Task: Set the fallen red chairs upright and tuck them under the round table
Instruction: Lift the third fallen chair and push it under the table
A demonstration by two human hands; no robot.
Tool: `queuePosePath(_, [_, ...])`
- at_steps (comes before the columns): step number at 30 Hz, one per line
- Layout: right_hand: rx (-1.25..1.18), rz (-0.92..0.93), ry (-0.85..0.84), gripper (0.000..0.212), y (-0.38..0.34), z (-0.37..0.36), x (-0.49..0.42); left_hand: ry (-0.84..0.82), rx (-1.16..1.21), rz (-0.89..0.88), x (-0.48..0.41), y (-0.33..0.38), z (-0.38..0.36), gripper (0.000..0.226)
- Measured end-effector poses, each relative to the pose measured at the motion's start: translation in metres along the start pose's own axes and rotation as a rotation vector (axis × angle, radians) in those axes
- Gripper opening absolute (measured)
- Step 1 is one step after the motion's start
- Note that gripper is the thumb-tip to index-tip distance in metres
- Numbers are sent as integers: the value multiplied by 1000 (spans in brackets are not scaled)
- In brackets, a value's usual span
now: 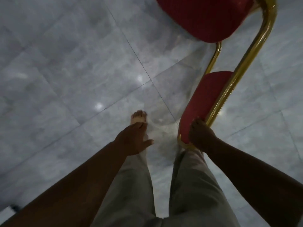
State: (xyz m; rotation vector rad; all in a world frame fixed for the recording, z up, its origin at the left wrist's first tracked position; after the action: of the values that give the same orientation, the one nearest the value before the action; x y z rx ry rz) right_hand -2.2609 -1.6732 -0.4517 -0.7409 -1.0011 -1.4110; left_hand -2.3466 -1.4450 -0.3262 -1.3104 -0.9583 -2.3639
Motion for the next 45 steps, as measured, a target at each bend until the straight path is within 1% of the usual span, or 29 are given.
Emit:
queuePosePath(1, [-74,37,-19,76,-12,-28,-13,-8,13,25,0,3,-9,103])
queuePosePath(2, [-191,86,-27,84,-20,-39,-19,-20,35,48,1,9,-17,102])
queuePosePath(3, [-223,243,-130,83,-32,-44,-6,-28,52,79,4,14,-25,96])
queuePosePath(4, [-212,237,-228,62,-21,-34,12,-30,70,100,7,21,-32,89])
queuePosePath(5, [-168,143,-103,41,4,3,31,-20,96,108,11,31,-34,85])
queuePosePath(6, [-228,114,-12,32,23,41,57,-6,123,116,15,40,-33,84])
queuePosePath(7, [-203,173,71,30,30,66,77,4,144,130,20,50,-32,83])
queuePosePath(9, [-106,201,244,29,47,103,110,17,128,140,30,72,-25,84])
queuePosePath(12, [-121,169,338,22,84,134,158,27,90,129,50,112,-6,90])
queuePosePath(15, [-119,171,438,23,123,165,213,53,85,108,72,149,16,98])
queuePosePath(18, [-218,156,549,24,172,196,270,91,75,99,95,183,39,105])
queuePosePath(20, [-271,125,644,29,211,220,315,123,79,73,111,211,55,108])
queuePosePath(23, [-366,62,772,32,278,251,366,233,94,-37,122,251,95,103])
queuePosePath(25, [-399,33,824,30,315,262,392,321,190,-74,133,267,128,96])
queuePosePath(28, [-475,-37,866,30,376,270,423,431,275,-148,148,280,170,94])
queuePosePath(30, [-576,-94,881,30,425,272,444,518,322,-142,157,286,197,92])
queuePosePath(34, [-699,-150,928,34,505,267,485,659,442,-181,154,317,255,77])
queuePosePath(36, [-758,-215,865,34,543,252,497,657,451,-211,151,350,281,67])
queuePosePath(37, [-771,-234,864,36,561,244,504,648,425,-221,150,369,292,63])
queuePosePath(41, [-688,-277,938,50,633,205,528,631,255,-240,138,452,333,61])
queuePosePath(43, [-657,-295,962,56,671,182,541,651,228,-245,134,498,352,59])
queuePosePath(45, [-626,-257,960,62,703,160,551,663,239,-233,126,540,366,57])
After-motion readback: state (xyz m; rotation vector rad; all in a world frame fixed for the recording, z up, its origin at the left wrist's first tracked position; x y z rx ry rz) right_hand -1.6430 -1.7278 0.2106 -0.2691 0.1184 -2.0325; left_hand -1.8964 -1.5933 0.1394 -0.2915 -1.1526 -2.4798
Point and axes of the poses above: each hand's wrist, its own x-axis away from the middle knuckle, its own z-axis out of the back of the hand, y = z × x, the point moved 10 cm from there along -x, towards the middle knuckle, and after that the axes turned 8 degrees about x, right-handed, at the moved point
